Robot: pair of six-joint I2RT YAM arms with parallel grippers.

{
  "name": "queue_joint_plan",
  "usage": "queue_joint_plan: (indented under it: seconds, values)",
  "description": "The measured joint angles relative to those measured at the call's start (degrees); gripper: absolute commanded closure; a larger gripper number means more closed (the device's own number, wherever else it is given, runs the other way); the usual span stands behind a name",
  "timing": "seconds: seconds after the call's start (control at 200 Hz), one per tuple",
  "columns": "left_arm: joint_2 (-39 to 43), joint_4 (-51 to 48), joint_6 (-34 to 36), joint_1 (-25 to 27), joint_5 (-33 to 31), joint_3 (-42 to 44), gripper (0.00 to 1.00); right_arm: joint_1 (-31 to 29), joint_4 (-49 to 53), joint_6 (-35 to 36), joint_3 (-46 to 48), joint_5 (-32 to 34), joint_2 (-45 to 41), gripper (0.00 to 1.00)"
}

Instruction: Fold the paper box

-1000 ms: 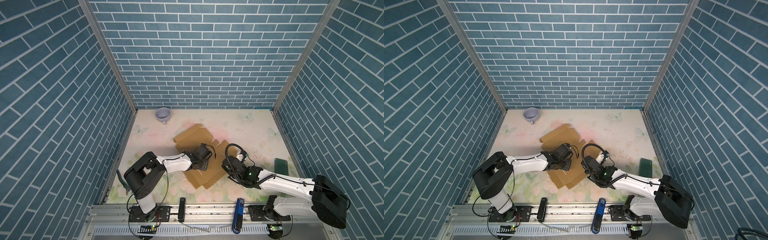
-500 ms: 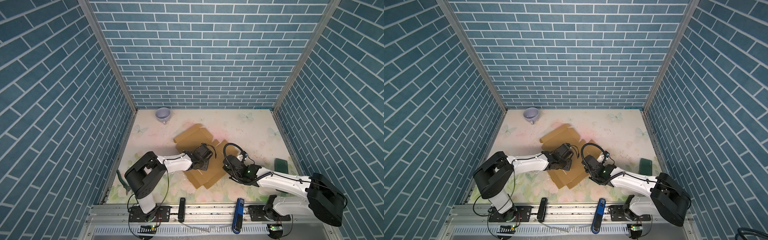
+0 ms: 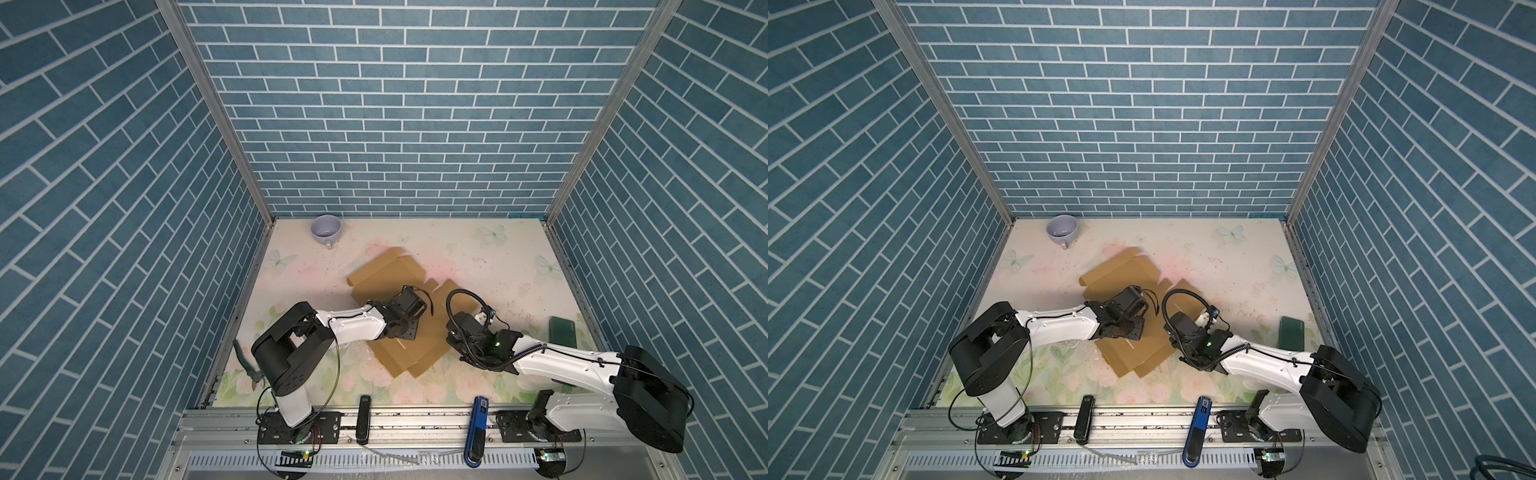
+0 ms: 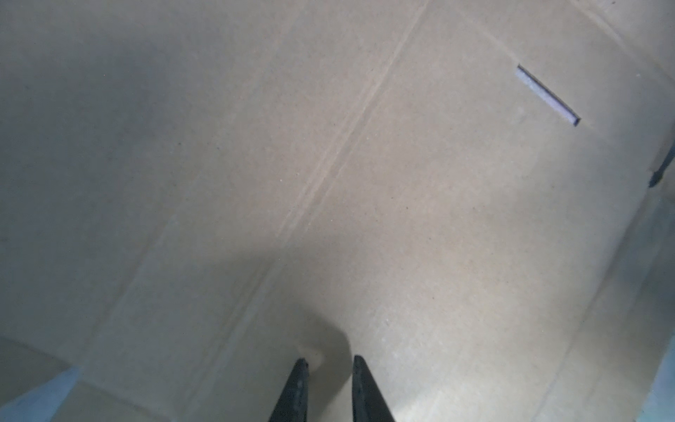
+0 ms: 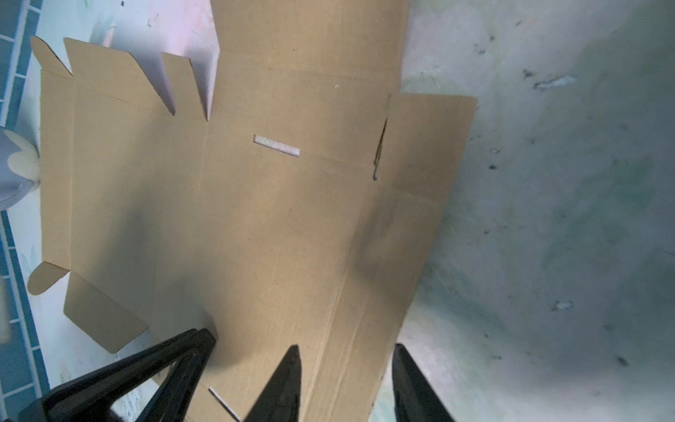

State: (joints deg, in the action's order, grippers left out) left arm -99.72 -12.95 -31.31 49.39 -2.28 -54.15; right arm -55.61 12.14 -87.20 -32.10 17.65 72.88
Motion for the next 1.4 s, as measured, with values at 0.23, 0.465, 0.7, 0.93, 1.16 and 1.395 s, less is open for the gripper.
queue_joint_plan:
  seconds: [0.23,0.465,0.7,0.93,1.16,1.395]
  values:
    - [0.0,0.0,-0.3,0.0,-0.2,0.0,0.77,-0.6,-3.1,-1.7,3.0,-0.9,2.1,0.55]
    - [0.0,0.0,-0.4,0.0,-0.2,0.0,0.77,-0.6,-15.0,-2.5,5.8,-0.4,3.8,0.53]
    - [-0.3,0.0,-0.4,0.0,-0.2,-0.3,0.78,-0.6,-20.8,-1.8,7.1,-0.1,4.6,0.55]
    - [-0.4,0.0,-0.5,0.0,-0.2,-0.3,0.78,-0.6,-19.6,-0.5,7.0,0.1,4.2,0.7]
    - [-0.7,0.2,-0.7,0.0,0.0,-0.5,0.77,-0.6,-19.4,-0.4,6.3,0.3,6.9,0.81]
    - [-0.9,-0.3,-0.9,0.0,0.2,-1.2,0.7,-0.6,-19.9,0.1,5.9,0.3,7.5,0.9]
